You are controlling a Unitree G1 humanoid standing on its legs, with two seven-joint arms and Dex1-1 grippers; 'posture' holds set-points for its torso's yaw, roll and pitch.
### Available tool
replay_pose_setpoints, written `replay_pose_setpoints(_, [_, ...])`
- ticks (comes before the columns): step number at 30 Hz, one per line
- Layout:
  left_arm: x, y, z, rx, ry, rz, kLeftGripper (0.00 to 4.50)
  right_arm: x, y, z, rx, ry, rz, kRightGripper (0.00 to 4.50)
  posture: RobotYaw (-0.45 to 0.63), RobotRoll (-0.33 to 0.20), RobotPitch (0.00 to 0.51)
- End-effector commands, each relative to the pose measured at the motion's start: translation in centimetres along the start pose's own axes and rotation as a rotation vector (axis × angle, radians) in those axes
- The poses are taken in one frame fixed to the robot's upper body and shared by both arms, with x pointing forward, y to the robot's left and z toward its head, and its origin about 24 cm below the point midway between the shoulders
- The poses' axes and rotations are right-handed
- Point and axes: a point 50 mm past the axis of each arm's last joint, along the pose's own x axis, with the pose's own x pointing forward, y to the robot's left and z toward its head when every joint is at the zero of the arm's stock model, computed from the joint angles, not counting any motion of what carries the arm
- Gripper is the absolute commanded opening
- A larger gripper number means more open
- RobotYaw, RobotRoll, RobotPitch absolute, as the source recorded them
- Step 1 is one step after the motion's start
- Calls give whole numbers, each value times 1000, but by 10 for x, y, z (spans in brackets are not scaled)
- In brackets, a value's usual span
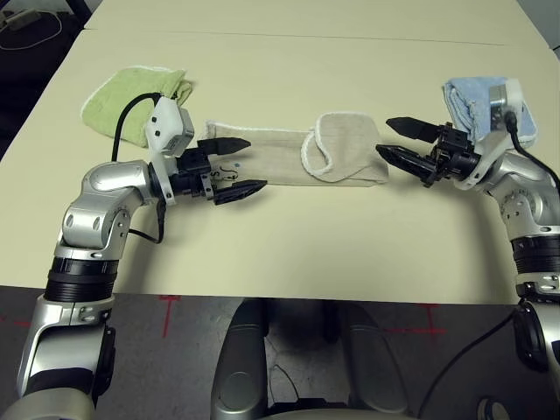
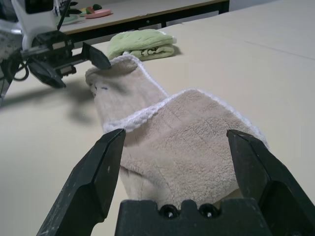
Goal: Fold the towel and set it aside.
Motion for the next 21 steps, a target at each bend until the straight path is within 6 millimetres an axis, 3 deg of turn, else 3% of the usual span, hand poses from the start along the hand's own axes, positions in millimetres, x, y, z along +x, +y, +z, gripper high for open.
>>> replay_pose_setpoints(1, [-9, -3, -6, -30, 15, 33, 4500, -2, 2, -9, -50, 15, 68, 4484, 65, 0, 291])
replay_pose_setpoints(12, [-22, -7, -13, -77, -3, 208, 4500, -14, 9, -26, -113, 62, 184, 4484, 121, 0, 288])
replay_pose_setpoints(21, [-26, -5, -10, -71, 7, 236, 4500, -30, 1, -19, -128, 92, 134, 4484, 126, 0, 274])
